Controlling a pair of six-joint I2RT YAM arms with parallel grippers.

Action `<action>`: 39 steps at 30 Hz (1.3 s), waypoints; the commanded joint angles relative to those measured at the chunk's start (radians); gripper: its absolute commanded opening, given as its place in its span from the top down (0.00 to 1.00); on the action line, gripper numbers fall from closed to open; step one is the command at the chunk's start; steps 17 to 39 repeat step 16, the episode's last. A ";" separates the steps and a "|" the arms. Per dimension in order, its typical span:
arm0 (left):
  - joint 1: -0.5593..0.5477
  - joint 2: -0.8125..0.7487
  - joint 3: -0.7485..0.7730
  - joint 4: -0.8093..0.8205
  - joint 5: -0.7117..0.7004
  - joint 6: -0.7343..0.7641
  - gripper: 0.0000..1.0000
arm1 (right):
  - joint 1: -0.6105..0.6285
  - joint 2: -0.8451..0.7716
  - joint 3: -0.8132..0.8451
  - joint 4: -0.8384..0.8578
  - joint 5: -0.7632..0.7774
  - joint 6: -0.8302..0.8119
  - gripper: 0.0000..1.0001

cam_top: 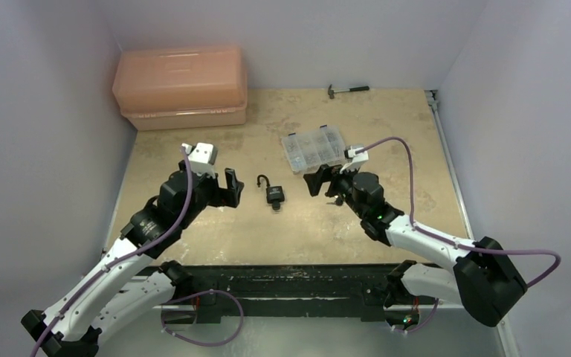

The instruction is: Unlock with the key

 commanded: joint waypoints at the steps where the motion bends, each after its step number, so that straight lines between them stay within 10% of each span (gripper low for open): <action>1: -0.001 -0.024 -0.017 0.064 -0.018 0.021 0.09 | -0.001 -0.040 -0.075 0.193 0.020 -0.065 0.01; 39: 0.000 -0.048 -0.032 0.067 -0.070 0.021 0.09 | -0.003 0.013 -0.050 0.180 0.009 -0.067 0.01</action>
